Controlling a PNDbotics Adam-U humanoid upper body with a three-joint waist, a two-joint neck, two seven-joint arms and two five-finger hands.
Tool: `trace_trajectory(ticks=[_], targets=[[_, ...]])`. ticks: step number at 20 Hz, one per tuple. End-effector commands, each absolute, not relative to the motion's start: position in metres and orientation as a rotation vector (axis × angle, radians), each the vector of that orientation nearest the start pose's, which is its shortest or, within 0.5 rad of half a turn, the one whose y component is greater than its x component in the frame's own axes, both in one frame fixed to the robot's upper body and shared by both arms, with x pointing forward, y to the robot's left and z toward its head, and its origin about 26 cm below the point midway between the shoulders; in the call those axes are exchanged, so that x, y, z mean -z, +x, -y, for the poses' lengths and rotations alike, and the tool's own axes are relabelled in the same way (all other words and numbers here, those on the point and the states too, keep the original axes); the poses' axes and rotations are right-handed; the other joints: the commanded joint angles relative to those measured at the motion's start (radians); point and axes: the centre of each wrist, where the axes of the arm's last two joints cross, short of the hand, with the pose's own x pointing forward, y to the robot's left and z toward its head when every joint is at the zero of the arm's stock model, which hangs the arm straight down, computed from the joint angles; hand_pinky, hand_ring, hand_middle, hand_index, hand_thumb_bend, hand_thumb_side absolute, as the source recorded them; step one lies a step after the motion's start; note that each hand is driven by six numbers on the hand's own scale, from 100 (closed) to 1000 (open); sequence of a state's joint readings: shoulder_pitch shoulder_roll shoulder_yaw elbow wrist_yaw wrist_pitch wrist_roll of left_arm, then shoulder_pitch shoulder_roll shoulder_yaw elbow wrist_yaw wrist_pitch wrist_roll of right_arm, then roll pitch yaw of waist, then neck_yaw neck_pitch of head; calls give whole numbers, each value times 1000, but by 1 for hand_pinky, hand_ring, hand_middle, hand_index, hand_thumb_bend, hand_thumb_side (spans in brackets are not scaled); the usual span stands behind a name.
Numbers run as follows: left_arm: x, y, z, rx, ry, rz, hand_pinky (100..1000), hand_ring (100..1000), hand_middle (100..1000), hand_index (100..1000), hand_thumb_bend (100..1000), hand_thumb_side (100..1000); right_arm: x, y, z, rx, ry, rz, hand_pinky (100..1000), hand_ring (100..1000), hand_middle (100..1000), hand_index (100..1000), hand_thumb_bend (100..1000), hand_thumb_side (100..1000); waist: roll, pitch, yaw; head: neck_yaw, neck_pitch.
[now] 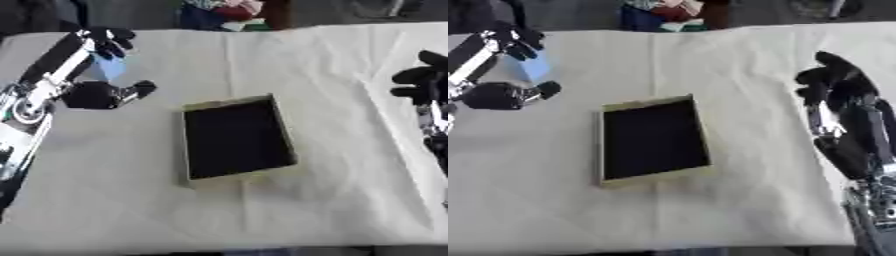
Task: Pick up objects on the table and place them in the box.
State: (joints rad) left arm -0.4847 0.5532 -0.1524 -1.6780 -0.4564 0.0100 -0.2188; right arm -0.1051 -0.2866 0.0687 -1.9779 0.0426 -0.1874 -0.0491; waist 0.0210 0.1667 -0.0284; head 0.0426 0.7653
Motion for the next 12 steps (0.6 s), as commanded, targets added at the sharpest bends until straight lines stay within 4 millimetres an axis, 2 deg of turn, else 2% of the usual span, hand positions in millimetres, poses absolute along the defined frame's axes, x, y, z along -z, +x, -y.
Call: trace_trajectory(ticks=[1,12], targets=[[-212,358,-282,1126,723,1886,718,705,707,879,586,576,-142,277,259,-369,-153,2275,703,744,657,877,100,521,0,-16,-1,3,5],[-213,358,-282,1120,732,1885,718,705,707,880,587,576,-142,277,259,-368,-153,2274,703,744,657,877,100,521,0,-15,-1,3,5]])
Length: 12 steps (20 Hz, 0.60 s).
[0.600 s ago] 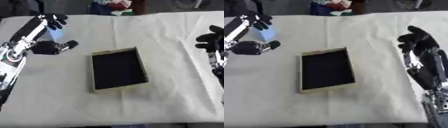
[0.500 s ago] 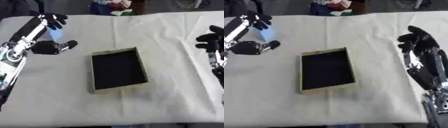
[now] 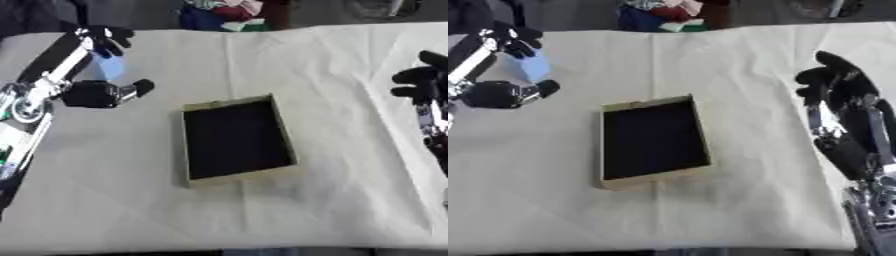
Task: Pick up objects on the table and place them in the box.
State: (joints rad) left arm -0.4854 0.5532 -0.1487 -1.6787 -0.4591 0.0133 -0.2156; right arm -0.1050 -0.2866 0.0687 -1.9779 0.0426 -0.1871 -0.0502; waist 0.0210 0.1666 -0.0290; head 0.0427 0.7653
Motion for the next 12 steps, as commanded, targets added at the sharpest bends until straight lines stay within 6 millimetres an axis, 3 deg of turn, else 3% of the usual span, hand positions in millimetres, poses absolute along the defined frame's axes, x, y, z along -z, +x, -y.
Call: trace_trajectory(ticks=[1,12], targets=[[-213,358,-283,1121,736,1884,719,705,709,880,588,576,-142,277,259,-367,-153,2274,703,744,657,877,100,521,0,-15,-1,3,5],[-242,370,-304,1100,965,1747,754,730,738,895,608,584,-141,276,259,-370,-154,2268,703,744,657,877,100,522,4,-18,-2,1,5]])
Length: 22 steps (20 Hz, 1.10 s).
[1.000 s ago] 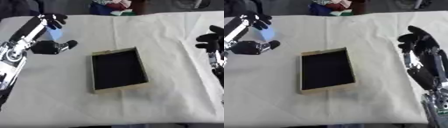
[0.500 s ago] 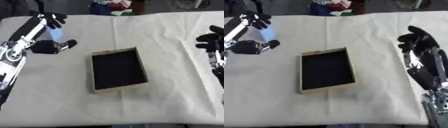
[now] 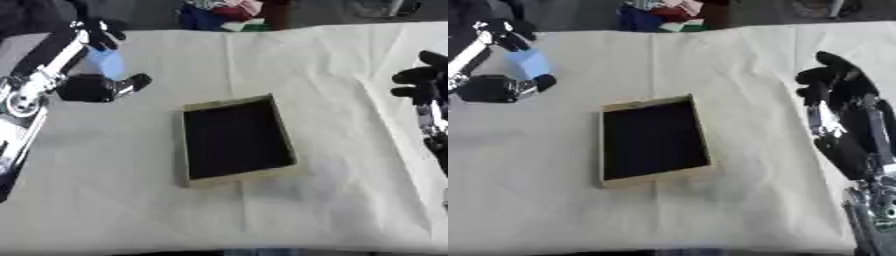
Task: Pick up objects on the table and place them in the box.
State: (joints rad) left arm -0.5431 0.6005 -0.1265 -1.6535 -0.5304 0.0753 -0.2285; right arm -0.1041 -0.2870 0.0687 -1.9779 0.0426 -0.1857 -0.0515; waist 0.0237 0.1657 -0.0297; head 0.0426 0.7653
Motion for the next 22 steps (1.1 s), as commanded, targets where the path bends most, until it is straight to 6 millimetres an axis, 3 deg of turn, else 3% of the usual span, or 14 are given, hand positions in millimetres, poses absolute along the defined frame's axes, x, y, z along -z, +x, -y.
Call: trace_trajectory(ticks=[1,6,7,8,13,22], targets=[[-246,374,-308,1094,1007,1713,763,737,746,900,613,582,-141,276,259,-371,-154,2267,703,744,657,877,100,522,1,-18,-2,1,5],[-256,402,-332,1048,1148,1487,788,762,781,919,629,574,-140,276,259,-373,-150,2262,703,744,657,877,100,523,2,-21,-10,-1,5],[-256,407,-336,1042,1152,1449,784,761,778,919,524,578,-140,276,259,-373,-149,2261,703,744,657,877,100,511,2,-21,-11,-2,5],[-257,414,-340,1034,1146,1414,788,765,786,923,635,566,-140,276,259,-374,-148,2260,703,744,657,877,100,523,2,-21,-12,-2,5],[-261,443,-354,1019,1150,1264,806,779,805,939,634,546,-139,275,257,-381,-140,2257,702,744,656,877,100,524,4,-20,-20,-1,5],[-229,483,-355,932,1066,1085,799,779,803,943,610,465,-138,275,256,-388,-128,2254,702,744,656,876,100,526,2,-16,-31,-1,5]])
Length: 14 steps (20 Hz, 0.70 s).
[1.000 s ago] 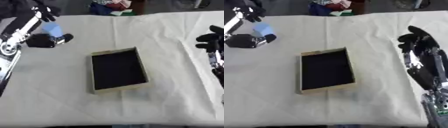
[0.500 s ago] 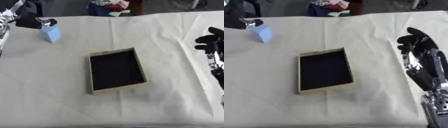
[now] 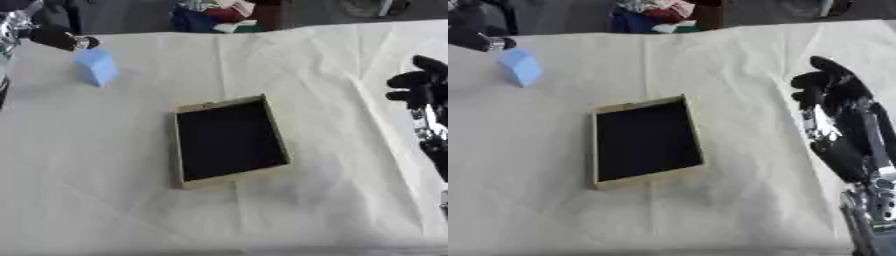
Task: Pick up objects on the table and place them in the box.
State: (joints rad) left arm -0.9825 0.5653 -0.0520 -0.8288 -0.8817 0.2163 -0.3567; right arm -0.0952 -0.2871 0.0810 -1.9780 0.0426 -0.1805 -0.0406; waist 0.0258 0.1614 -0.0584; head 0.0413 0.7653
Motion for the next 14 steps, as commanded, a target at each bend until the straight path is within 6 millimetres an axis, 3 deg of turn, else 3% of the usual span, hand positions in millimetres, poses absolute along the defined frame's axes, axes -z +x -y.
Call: trace_trajectory(ticks=[1,8,14], targets=[[-225,486,-354,919,1060,1075,797,777,802,942,610,462,-138,275,255,-389,-127,2254,702,744,656,876,100,526,0,-11,-3,2,5],[-200,493,-352,809,1073,1045,782,763,785,934,606,449,-139,276,255,-391,-122,2257,701,744,655,876,100,526,2,-6,-12,1,5],[-194,492,-357,749,1102,1047,776,757,775,929,597,448,-139,276,254,-392,-122,2258,701,744,655,876,100,528,6,-1,-12,-1,5]])
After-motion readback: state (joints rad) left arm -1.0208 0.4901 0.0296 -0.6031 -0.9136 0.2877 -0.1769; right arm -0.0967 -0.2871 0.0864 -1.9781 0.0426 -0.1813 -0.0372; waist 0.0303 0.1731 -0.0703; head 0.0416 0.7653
